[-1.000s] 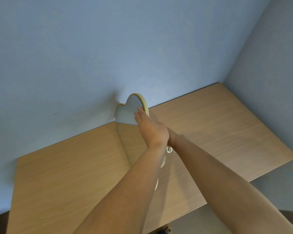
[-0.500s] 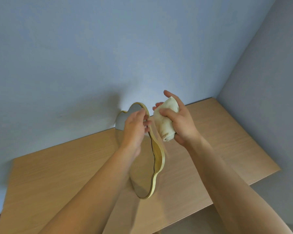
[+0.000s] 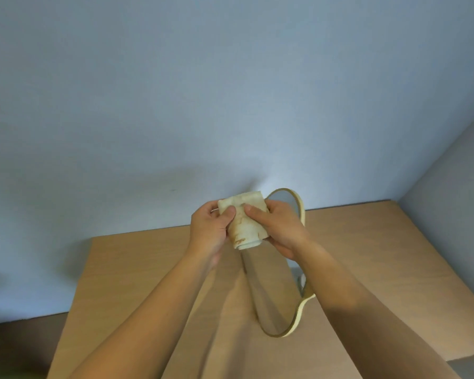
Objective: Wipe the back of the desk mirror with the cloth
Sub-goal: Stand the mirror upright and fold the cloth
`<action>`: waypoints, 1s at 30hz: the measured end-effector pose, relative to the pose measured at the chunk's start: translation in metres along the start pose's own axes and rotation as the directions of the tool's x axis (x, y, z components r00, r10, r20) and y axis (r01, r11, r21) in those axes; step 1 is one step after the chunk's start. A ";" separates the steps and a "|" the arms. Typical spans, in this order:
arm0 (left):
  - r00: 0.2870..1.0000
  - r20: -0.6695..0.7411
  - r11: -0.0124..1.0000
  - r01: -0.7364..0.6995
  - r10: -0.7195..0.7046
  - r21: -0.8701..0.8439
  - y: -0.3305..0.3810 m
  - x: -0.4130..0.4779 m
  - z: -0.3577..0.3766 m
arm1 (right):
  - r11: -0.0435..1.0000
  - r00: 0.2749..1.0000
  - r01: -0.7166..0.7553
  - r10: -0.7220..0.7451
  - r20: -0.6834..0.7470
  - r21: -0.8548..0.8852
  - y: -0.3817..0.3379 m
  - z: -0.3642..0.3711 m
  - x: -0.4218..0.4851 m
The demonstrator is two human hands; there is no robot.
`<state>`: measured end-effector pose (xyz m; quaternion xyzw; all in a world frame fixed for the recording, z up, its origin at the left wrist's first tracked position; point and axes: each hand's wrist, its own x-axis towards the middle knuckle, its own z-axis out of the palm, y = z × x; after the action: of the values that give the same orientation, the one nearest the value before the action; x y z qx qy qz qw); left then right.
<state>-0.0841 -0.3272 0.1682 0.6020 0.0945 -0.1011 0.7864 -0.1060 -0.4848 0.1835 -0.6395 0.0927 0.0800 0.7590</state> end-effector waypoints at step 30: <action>0.915 -0.400 0.771 0.226 0.041 0.595 -0.099 0.187 -0.390 | 0.679 0.959 -0.283 0.216 -0.184 -0.678 0.255 0.331 0.228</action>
<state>0.0584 0.0162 -0.0749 0.8321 0.2401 -0.0441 0.4980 0.0665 -0.1143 -0.0606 -0.8621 0.1756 0.1833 0.4385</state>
